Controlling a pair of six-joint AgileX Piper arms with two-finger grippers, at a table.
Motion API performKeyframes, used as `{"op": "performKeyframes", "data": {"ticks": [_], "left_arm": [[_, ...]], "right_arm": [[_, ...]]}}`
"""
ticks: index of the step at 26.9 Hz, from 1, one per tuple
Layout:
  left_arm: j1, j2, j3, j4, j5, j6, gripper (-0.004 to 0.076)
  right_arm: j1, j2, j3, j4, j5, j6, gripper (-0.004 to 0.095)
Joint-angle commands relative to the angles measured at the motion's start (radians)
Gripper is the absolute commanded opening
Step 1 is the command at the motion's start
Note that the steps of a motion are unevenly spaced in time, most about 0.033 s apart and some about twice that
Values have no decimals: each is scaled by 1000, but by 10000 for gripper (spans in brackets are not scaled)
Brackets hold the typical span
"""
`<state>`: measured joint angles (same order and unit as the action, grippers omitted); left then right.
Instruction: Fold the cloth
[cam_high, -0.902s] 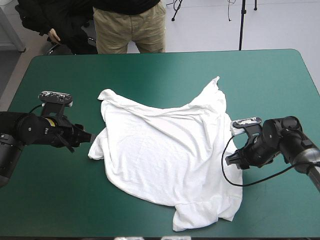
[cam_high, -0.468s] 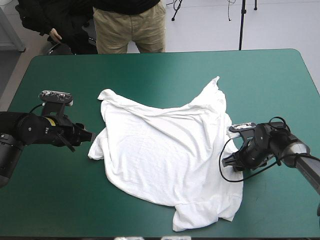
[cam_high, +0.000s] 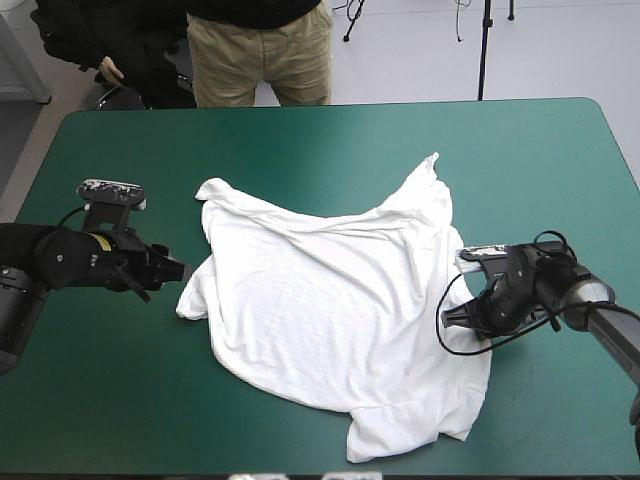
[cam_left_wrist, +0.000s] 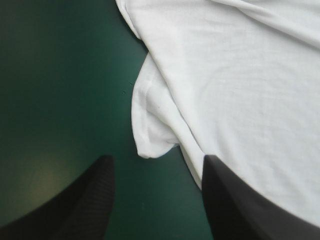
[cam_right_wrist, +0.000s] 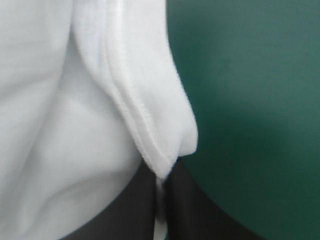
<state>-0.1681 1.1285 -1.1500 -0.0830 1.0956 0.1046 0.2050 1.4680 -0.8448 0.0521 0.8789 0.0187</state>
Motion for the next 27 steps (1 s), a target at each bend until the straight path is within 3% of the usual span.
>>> {"op": "performKeyframes", "data": {"ticks": [1,5,17,20,24,27], "left_arm": [[-3,-21,-24,-16,-36,0,383],[-3,-21,-24,-16,-35,0,383],[-3,-21,-24,-16,-35,0,383],[-3,-21,-24,-18,-41,0,383],[-3,-21,-24,-18,-45,0,383],[-3,-21,-24,-18,-45,0,383]], "right_arm": [[-5,-28,-19,-181,-11,113,-17],[-10,-28,-28,-331,34,189,-17],[-354,-28,-55,-340,-39,130,-17],[-457,-12,-131,-340,-98,130,-18],[-518,49,-259,-342,-127,141,-17],[-534,189,-471,-332,-129,141,-17]]}}
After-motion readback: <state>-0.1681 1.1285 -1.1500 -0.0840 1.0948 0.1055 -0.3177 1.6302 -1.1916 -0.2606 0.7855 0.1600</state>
